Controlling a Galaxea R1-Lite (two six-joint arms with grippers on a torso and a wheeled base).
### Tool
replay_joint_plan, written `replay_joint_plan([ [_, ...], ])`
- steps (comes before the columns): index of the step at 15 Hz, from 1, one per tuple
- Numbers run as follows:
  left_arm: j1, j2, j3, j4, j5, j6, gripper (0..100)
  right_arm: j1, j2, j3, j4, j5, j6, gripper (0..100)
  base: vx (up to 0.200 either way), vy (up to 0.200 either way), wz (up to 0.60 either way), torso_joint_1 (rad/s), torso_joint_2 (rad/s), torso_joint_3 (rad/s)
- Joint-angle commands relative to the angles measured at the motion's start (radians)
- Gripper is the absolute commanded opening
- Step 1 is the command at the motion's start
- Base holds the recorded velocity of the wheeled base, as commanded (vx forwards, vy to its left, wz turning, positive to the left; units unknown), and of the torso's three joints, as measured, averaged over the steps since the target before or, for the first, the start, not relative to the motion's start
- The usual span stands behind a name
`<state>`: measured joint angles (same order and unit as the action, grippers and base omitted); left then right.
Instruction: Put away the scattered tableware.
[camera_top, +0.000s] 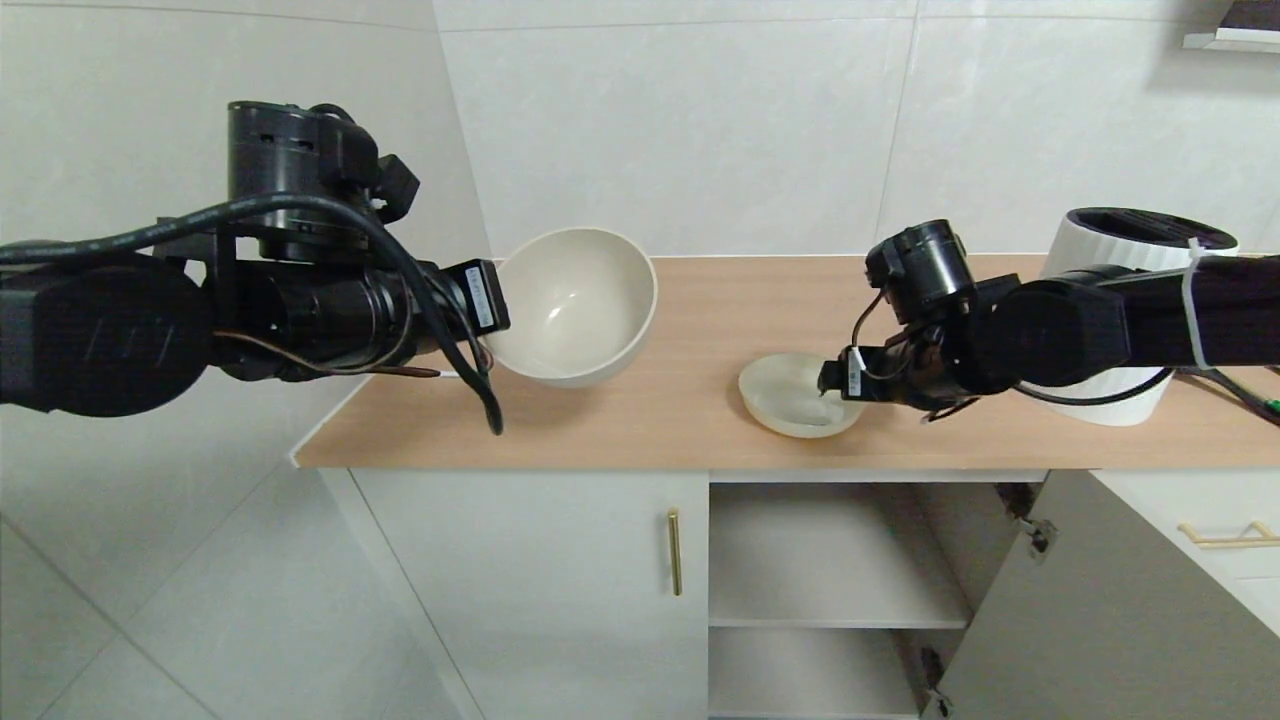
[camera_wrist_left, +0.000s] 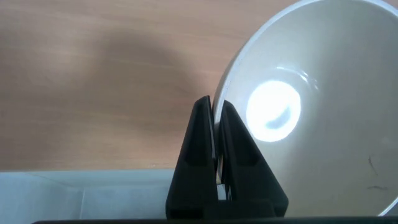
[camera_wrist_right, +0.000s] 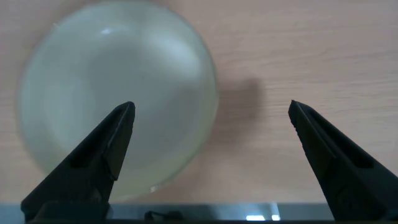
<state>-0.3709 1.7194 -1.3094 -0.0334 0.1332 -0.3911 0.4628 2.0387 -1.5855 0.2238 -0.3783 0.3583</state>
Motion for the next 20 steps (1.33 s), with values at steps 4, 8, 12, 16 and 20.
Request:
replay_joint_plan([
  [4,0.000,-0.021,0.001,0.000,0.000,0.000,0,-0.003,0.057,-0.021,-0.001,0.001,0.019,100,0.000,0.000,0.00,0.000,0.00,0.000],
  [8,0.000,-0.026,0.002,0.000,0.000,-0.002,0,-0.015,0.061,-0.033,-0.001,0.009,0.024,0,0.000,0.000,0.00,0.000,0.00,0.000],
  [12,0.000,-0.024,0.002,0.000,0.000,-0.002,0,-0.026,0.069,-0.056,0.002,0.015,0.044,0,0.000,0.000,0.00,0.000,0.00,0.000],
  [16,-0.002,-0.049,0.012,0.000,-0.012,-0.003,0,-0.019,-0.020,-0.042,0.002,0.025,0.077,0,0.000,0.000,0.00,0.000,0.00,0.000],
  [20,-0.020,-0.165,0.108,0.001,-0.126,-0.003,0,0.048,-0.258,0.091,0.000,0.019,0.110,0,0.000,0.000,0.00,0.000,0.00,0.000],
])
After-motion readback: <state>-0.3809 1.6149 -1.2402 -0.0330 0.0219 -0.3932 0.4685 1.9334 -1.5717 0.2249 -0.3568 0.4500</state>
